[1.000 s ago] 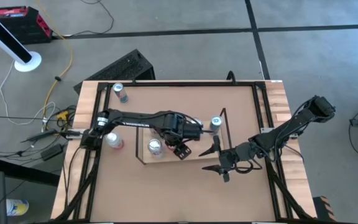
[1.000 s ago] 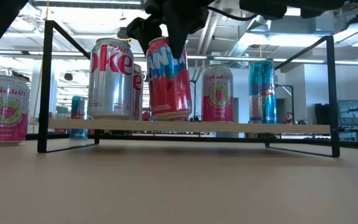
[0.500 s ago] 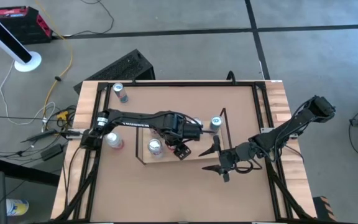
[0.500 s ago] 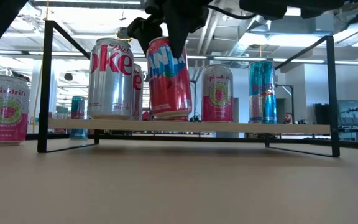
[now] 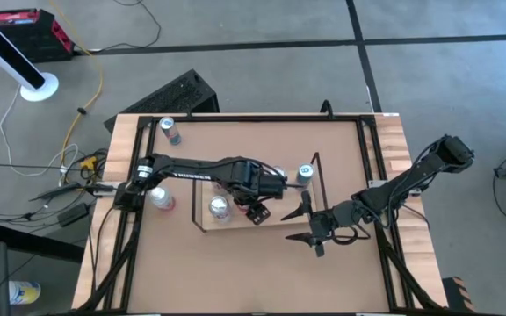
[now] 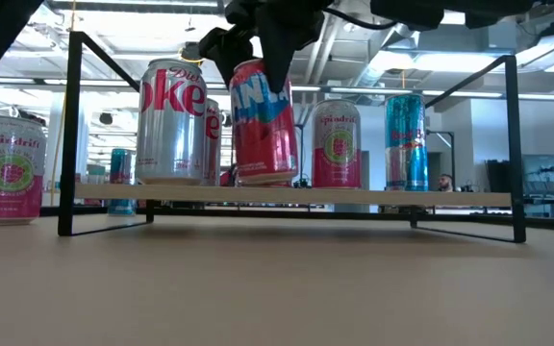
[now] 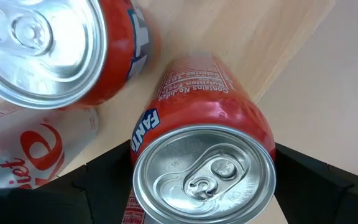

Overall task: Place canned beverage on shelf
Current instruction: Put the orange soda can on the shelf aligned with the other pink soda can

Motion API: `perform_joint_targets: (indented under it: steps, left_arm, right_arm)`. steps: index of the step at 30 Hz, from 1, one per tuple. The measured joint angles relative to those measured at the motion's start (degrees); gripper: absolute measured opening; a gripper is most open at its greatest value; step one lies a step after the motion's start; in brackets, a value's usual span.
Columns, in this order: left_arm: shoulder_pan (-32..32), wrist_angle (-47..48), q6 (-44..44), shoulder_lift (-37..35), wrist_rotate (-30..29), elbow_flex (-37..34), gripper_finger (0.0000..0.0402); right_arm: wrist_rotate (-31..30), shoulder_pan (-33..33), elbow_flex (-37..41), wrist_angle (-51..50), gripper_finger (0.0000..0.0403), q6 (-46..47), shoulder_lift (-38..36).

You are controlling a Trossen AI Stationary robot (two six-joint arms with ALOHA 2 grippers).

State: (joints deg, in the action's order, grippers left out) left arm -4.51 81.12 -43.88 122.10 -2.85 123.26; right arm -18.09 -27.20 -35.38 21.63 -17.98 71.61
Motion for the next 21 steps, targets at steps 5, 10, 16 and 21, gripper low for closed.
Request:
perform_joint_targets:
  steps: [5, 10, 16, 21]
  left_arm:
    - [0.0, 0.0, -1.5, 0.0, 0.0, 0.0, 0.0314]
    - [0.0, 0.0, -3.3, 0.0, 0.0, 0.0, 0.0314]
    - [-0.1, 0.0, -3.9, 0.0, 0.1, 0.0, 0.0314]
    - [0.0, 0.0, -5.0, 0.0, 1.0, 0.0, 0.0314]
  right_arm:
    - [0.0, 0.0, 0.0, 0.0, 0.0276, 0.0, 0.0]
    - [0.0, 0.0, 0.0, 0.0, 0.0276, 0.0, 0.0]
    - [0.0, 0.0, 0.0, 0.0, 0.0276, 0.0, 0.0]
    - [0.0, 0.0, 0.0, 0.0, 0.0276, 0.0, 0.0]
